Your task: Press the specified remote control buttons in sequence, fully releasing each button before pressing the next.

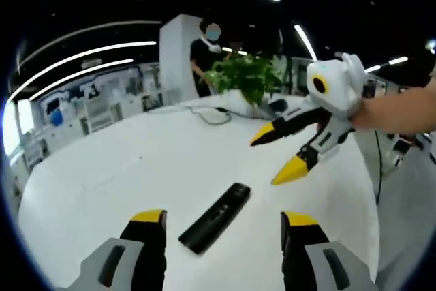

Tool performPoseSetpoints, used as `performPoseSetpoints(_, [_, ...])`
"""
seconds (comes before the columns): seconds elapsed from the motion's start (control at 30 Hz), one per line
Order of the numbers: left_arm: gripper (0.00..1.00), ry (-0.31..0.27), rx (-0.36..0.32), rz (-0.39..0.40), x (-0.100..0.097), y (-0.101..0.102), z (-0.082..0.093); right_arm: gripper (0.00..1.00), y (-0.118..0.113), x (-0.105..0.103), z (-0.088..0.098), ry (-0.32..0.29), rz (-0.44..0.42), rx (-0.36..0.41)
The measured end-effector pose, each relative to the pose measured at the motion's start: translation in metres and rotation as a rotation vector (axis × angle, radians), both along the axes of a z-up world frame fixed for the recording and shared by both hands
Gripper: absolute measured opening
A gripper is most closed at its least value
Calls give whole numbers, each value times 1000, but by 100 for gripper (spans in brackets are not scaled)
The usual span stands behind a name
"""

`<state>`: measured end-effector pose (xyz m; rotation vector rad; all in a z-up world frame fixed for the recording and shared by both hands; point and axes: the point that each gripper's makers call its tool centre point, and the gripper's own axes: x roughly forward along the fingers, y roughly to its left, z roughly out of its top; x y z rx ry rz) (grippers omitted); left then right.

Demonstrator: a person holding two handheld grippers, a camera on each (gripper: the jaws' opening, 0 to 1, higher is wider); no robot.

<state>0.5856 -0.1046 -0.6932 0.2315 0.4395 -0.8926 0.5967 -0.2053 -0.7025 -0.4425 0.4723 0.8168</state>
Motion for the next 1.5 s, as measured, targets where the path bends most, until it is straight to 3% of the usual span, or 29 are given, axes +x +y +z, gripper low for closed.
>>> performPoseSetpoints(0.27, [73, -25, -49, 22, -32, -4, 26, 50, -6, -23, 17, -15, -25, 48])
performPoseSetpoints(0.77, [78, -53, -113, 63, -90, 1, 47, 55, -17, -87, 43, -53, -61, 115])
performPoseSetpoints(1.17, [81, -41, -150, 60, -132, -2, 49, 60, -20, -121, 49, -61, -74, 163])
performPoseSetpoints(1.5, [86, -31, -172, 83, -150, 0, 46, 65, -15, -145, 52, -63, -69, 221])
